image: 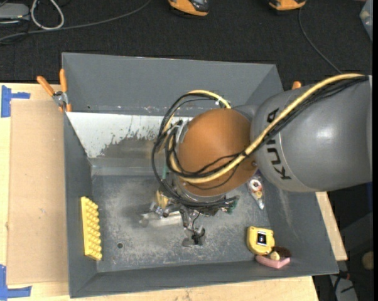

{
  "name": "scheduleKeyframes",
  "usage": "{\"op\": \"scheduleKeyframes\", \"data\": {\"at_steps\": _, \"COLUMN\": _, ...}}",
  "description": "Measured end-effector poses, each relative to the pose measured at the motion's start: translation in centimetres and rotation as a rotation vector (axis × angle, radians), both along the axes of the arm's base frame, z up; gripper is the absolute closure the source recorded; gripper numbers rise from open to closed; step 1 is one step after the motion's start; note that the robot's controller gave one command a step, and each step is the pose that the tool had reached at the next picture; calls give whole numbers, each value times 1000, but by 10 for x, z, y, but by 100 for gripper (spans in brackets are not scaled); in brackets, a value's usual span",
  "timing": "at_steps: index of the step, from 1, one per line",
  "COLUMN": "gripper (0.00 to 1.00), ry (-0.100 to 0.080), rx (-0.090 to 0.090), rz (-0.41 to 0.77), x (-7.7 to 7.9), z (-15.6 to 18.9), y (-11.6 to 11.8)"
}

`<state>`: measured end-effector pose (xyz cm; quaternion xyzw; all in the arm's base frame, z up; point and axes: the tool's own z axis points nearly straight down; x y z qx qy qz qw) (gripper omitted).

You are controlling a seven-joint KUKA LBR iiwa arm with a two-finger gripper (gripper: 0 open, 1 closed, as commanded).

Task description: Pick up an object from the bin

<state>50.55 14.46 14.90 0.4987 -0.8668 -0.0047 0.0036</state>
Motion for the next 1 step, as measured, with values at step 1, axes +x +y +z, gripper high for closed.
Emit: {"op": "scheduleKeyframes", "data": {"at_steps": 1, "gripper": 100, "ry": 4, "rx": 3, "rz": 202, "x": -1, "z": 5, "y": 13}}
